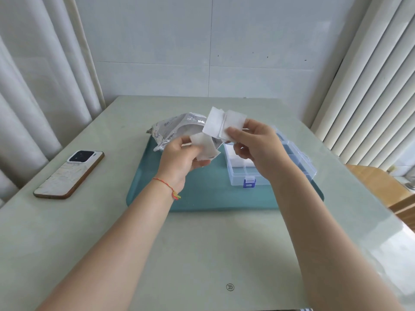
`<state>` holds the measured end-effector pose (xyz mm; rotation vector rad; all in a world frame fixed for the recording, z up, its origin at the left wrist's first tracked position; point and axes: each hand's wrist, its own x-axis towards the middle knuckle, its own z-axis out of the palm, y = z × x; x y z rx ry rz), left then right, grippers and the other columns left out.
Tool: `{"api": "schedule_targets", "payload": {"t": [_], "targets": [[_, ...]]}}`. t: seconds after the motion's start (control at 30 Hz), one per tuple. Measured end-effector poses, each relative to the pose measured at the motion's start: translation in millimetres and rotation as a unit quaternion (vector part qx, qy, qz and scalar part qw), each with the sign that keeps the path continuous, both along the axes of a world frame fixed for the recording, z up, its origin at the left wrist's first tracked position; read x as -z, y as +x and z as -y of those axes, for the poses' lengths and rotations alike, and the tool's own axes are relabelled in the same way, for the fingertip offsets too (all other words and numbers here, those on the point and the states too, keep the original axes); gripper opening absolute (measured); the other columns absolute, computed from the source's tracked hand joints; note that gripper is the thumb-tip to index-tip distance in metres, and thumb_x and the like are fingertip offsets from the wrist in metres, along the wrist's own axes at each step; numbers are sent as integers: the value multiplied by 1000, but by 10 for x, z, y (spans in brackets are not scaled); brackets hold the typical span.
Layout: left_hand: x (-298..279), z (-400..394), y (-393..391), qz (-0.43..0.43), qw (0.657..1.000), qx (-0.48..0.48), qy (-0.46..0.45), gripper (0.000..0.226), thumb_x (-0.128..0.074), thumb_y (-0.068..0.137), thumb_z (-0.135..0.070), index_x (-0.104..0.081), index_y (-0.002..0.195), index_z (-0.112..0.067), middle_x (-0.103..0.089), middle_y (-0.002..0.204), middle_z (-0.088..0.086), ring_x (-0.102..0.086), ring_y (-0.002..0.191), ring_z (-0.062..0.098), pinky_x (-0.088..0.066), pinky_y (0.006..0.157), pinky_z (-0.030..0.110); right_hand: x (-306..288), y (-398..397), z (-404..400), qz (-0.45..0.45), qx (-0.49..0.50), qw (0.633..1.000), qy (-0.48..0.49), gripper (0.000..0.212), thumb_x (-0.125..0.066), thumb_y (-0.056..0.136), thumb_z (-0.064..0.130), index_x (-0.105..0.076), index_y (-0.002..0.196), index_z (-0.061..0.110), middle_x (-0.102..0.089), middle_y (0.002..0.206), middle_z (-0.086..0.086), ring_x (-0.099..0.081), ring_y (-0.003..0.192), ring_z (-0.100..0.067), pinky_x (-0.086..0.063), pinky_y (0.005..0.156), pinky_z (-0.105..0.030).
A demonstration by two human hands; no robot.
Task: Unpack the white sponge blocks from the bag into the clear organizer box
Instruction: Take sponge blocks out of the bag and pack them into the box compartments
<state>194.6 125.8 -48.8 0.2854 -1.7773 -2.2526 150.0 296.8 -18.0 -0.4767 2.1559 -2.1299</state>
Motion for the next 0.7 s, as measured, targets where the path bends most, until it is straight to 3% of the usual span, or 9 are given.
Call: {"api": "schedule_targets", "payload": {"t": [0.07, 0.17, 0.37, 0.5, 0.63, 0.7], "targets": [[-24, 22, 25, 1, 998, 48, 34, 18, -55, 91, 5, -67, 97, -7, -72, 104, 18, -71, 92, 33, -58, 62, 27, 11, 55, 18, -1, -5, 999, 35, 20, -66, 91, 14, -66, 107, 3, -65, 76, -8, -49, 52, -17, -34, 49, -24], [-52, 31, 64, 13, 992, 102, 74, 23, -47, 97, -4, -69, 101, -8, -74, 97, 14, -73, 87, 28, -58, 63, 29, 44, 89, 51, -5, 1, 996, 86, 15, -64, 92, 15, -67, 101, 3, -61, 66, -4, -49, 50, -16, -34, 48, -23], [-52, 58, 83, 46, 990, 120, 56, 32, -38, 95, -2, -68, 105, -3, -71, 99, 20, -69, 95, 38, -58, 61, 31, 64, 102, 67, -43, 26, 983, 175, 12, -67, 90, 15, -68, 90, 3, -57, 58, -2, -45, 47, -15, -38, 53, -24], [-77, 52, 91, 46, 986, 139, 75, 32, -41, 100, -19, -68, 107, -4, -73, 94, 14, -70, 85, 30, -59, 62, 32, 88, 94, 81, -56, 39, 979, 190, 9, -69, 88, 16, -66, 93, 9, -59, 56, 0, -46, 41, -11, -36, 45, -17], [-8, 47, 80, 20, 991, 130, 34, 20, -48, 98, 1, -68, 98, -2, -70, 91, 14, -70, 77, 25, -58, 61, 27, 91, 94, 77, -55, 46, 977, 199, 8, -68, 89, 16, -65, 92, 9, -61, 57, -2, -46, 42, -10, -34, 44, -16], [9, 44, 77, 16, 991, 129, 29, 22, -47, 98, 3, -68, 97, -3, -70, 90, 11, -71, 73, 20, -58, 61, 25, 90, 93, 82, -45, 47, 982, 178, 4, -69, 87, 12, -66, 88, 10, -63, 63, -5, -49, 48, -15, -36, 49, -21]]}}
